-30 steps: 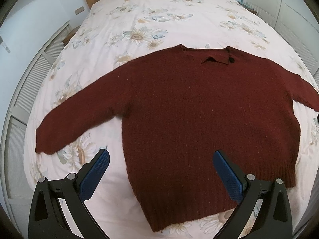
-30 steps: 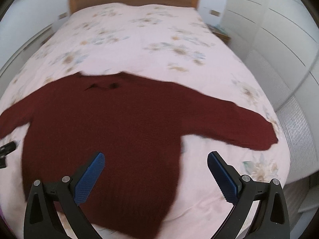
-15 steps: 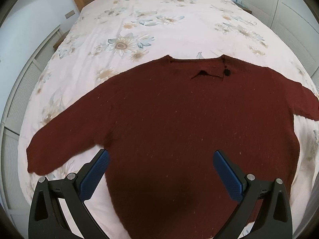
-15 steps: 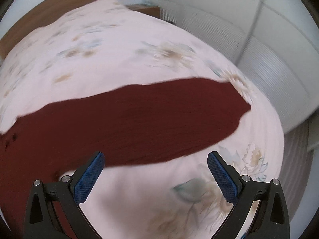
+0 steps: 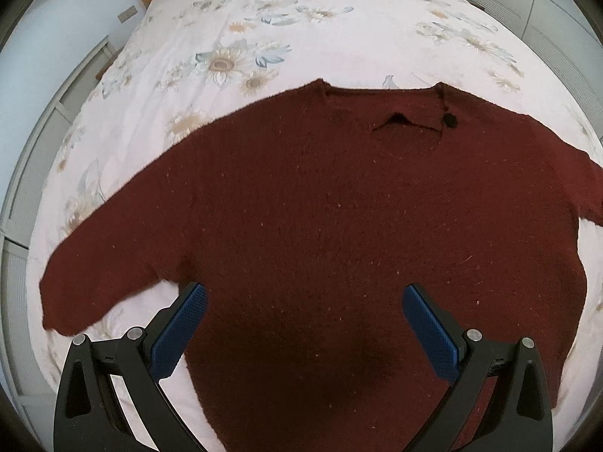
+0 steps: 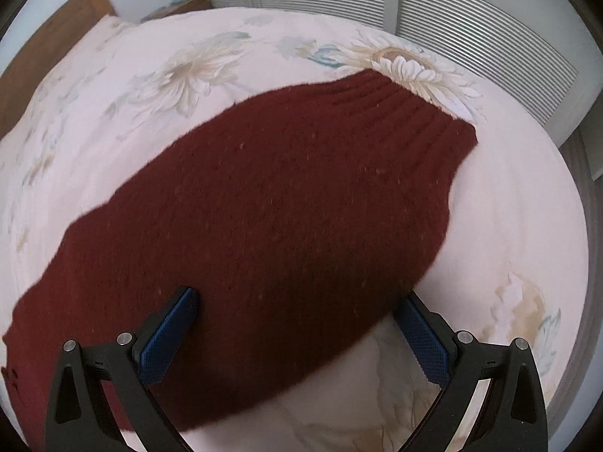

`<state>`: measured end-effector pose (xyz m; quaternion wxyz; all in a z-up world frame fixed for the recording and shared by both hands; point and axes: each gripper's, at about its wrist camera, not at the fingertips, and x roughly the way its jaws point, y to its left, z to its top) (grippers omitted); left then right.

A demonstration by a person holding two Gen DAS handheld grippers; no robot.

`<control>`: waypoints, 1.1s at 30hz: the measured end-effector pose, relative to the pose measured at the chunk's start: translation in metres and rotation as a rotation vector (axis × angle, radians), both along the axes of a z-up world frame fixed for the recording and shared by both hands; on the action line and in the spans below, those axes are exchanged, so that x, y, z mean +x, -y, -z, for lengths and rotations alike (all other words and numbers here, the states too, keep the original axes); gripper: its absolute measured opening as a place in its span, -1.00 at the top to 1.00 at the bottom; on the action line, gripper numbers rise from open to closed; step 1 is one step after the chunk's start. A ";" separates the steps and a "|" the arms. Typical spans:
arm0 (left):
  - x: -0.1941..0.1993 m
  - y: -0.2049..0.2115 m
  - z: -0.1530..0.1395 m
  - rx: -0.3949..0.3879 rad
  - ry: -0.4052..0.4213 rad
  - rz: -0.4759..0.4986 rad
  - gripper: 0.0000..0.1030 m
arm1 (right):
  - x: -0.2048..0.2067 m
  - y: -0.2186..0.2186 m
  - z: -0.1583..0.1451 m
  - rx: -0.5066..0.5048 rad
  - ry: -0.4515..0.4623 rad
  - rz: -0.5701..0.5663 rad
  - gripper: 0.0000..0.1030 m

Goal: Fold small clothes
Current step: 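Grasp the sweater sleeve cuff with the right gripper and lift it, then carry the sleeve across the sweater body with the right gripper and release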

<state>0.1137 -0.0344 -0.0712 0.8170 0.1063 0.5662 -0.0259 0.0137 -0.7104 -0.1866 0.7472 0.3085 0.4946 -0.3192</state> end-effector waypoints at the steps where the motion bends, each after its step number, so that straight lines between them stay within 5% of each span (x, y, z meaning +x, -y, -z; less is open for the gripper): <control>1: 0.001 -0.002 0.002 -0.007 -0.005 -0.004 -0.98 | 0.001 0.001 0.000 0.006 -0.002 0.003 -0.83; 3: 0.001 -0.005 0.006 -0.013 -0.015 -0.012 -0.98 | 0.004 0.002 -0.003 0.009 -0.002 -0.001 -0.51; 5: 0.000 -0.007 0.010 -0.011 -0.025 -0.017 -0.98 | 0.004 0.001 -0.010 0.013 0.017 -0.015 0.29; 8: -0.001 -0.010 0.017 0.001 -0.038 -0.020 -0.98 | 0.010 -0.004 -0.020 0.026 0.025 -0.057 0.69; 18: -0.009 -0.021 0.014 -0.044 -0.020 -0.016 -0.98 | 0.037 -0.069 -0.115 -0.099 0.112 -0.265 0.73; 26: -0.007 -0.037 0.005 -0.075 0.017 -0.030 -0.98 | 0.085 -0.193 -0.217 -0.183 0.252 -0.522 0.72; 33: -0.001 -0.056 0.004 -0.094 0.028 -0.050 -0.98 | 0.138 -0.308 -0.256 -0.151 0.332 -0.725 0.72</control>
